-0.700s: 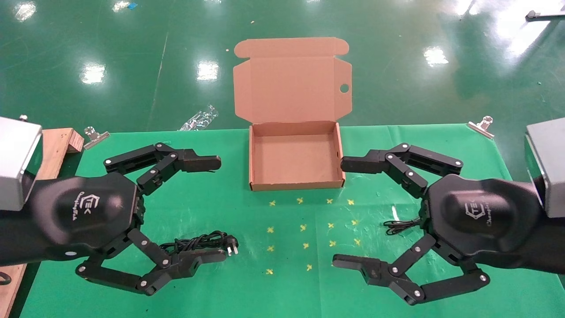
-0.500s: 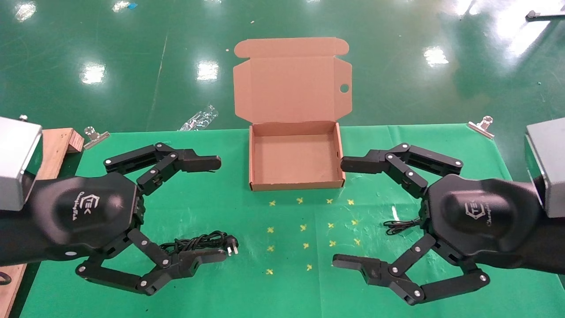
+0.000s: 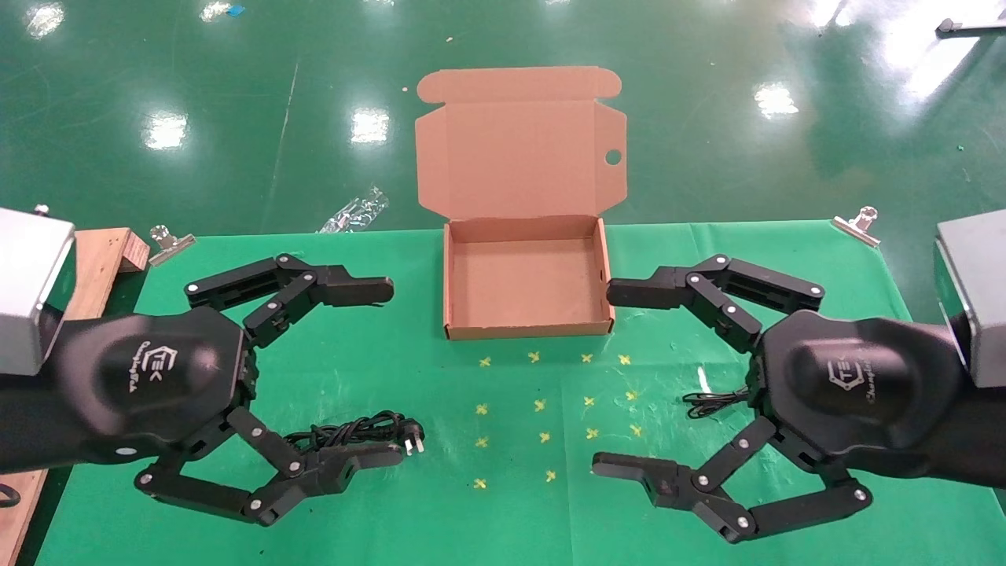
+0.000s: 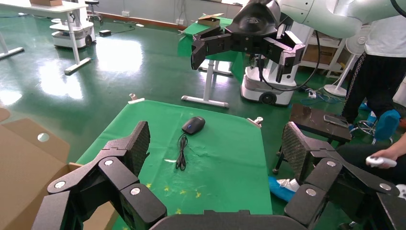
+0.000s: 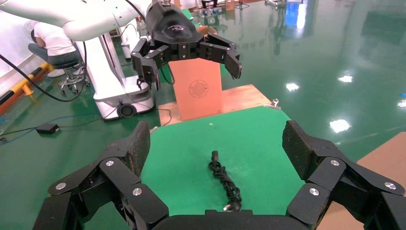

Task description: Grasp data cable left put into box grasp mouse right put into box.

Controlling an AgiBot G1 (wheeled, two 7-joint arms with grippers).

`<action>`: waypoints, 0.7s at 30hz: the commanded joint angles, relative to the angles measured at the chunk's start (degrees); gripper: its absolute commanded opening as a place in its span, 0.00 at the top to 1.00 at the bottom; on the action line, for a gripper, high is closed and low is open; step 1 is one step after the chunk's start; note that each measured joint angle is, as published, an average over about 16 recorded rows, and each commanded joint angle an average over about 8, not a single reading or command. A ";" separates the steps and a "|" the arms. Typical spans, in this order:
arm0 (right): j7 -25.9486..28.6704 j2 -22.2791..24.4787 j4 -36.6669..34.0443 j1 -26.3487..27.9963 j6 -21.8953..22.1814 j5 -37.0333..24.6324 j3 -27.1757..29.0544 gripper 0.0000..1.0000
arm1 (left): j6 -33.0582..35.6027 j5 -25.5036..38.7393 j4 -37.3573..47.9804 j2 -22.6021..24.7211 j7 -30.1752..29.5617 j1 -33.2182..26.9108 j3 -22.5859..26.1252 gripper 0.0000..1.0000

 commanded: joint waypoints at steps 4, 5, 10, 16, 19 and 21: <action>0.00 0.00 0.00 0.00 0.00 0.00 0.00 0.00 | 0.00 0.00 0.00 0.00 0.00 0.00 0.00 0.00; 0.00 0.00 0.00 0.00 0.00 0.00 0.00 0.00 | 0.00 0.00 0.00 0.00 0.00 0.00 0.00 0.00; 0.00 0.01 0.01 -0.01 -0.01 0.01 0.01 0.00 | 0.03 -0.04 -0.01 -0.01 0.04 0.00 -0.01 0.00; -0.48 0.96 0.55 -0.23 0.19 -2.48 -0.61 0.00 | 0.56 2.83 -1.11 -0.38 1.27 -0.48 0.84 0.00; -0.66 2.49 1.31 -0.69 0.82 -6.39 -1.63 0.00 | 1.30 8.29 -2.36 -0.74 3.35 -1.64 2.62 0.00; -0.52 3.69 1.86 -1.07 1.45 -9.48 -2.46 0.00 | 1.77 13.43 -3.04 -0.82 4.96 -2.82 4.47 0.00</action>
